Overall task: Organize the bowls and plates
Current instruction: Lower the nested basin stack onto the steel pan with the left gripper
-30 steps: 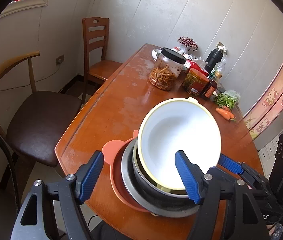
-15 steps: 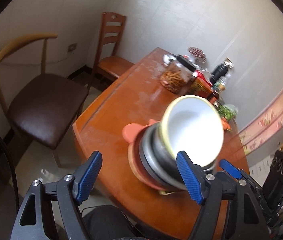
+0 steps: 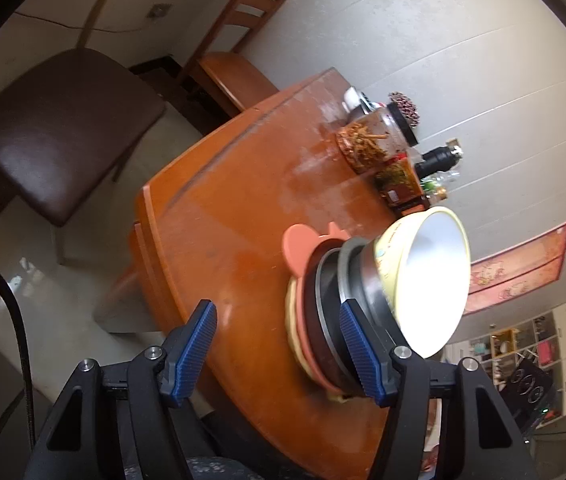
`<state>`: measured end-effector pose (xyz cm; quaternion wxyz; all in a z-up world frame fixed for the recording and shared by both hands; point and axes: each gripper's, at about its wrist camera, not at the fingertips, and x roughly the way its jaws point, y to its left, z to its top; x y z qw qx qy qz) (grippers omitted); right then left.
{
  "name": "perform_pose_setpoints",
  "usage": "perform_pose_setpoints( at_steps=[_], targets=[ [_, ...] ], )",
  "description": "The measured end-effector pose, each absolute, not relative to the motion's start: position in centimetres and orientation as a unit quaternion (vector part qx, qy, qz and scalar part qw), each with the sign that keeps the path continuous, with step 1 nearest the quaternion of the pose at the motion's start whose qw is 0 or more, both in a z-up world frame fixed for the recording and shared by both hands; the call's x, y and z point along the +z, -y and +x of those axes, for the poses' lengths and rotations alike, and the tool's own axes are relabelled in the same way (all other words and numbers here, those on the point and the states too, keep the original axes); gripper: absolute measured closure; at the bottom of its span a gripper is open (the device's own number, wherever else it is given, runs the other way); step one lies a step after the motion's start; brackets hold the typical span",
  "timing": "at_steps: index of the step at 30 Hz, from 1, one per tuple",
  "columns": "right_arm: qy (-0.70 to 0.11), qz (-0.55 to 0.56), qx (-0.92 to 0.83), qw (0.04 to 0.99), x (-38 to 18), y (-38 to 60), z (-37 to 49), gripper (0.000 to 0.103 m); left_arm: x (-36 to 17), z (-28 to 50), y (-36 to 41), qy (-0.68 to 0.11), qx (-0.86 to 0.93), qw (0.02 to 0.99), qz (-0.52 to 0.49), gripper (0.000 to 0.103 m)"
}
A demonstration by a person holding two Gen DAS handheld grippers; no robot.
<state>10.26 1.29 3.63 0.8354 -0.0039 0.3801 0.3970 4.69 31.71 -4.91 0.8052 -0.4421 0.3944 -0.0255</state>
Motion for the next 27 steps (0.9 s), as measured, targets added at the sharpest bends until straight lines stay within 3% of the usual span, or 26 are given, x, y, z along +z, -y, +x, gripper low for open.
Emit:
perform_pose_setpoints(
  at_steps=[10,20,27],
  targets=[
    [-0.401,0.006,0.405,0.822,2.6,-1.2,10.8,0.025,-4.9,7.8,-31.9,-0.408,-0.039,0.801,-0.437,0.05],
    [-0.387,-0.094,0.417,0.817,1.6,-3.1,8.7,0.025,-5.4,9.7,-31.8,-0.411,-0.075,0.789,-0.45,0.061],
    [-0.388,-0.133,0.418,0.811,0.2,-5.4,8.7,0.025,-5.2,10.6,-31.5,-0.413,-0.075,0.796,-0.436,0.061]
  ],
)
